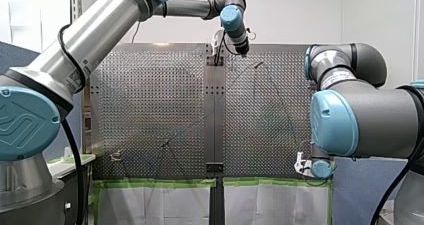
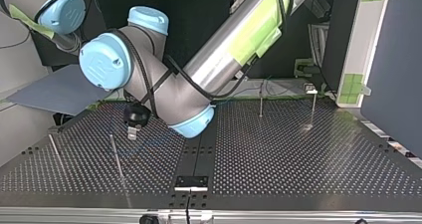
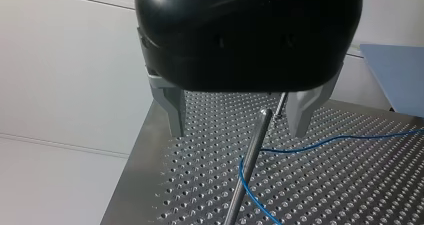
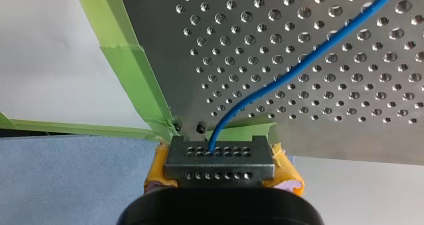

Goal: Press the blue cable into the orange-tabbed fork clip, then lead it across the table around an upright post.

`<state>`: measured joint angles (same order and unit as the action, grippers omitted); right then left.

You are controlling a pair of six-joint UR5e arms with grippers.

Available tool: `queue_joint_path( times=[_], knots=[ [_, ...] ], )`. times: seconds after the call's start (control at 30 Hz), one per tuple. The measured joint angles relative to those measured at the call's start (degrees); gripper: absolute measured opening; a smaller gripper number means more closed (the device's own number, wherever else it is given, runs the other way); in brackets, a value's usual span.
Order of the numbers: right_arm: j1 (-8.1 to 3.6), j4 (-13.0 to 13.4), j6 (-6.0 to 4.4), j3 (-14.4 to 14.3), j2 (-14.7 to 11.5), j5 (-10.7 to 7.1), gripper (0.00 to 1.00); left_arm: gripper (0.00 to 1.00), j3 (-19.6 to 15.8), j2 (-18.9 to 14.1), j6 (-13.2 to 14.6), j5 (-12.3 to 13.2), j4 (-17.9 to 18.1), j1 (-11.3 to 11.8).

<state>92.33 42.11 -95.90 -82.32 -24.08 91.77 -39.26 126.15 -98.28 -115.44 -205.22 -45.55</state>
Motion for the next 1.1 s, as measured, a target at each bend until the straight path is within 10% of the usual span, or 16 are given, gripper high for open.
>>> queue_joint_path(
  times=[1.1],
  knots=[
    [0.0, -0.2, -0.03, 0.0, 0.0, -0.09, 0.0, 0.99, 0.0, 0.0, -4.5, -3.4, -0.3, 0.1]
  ],
)
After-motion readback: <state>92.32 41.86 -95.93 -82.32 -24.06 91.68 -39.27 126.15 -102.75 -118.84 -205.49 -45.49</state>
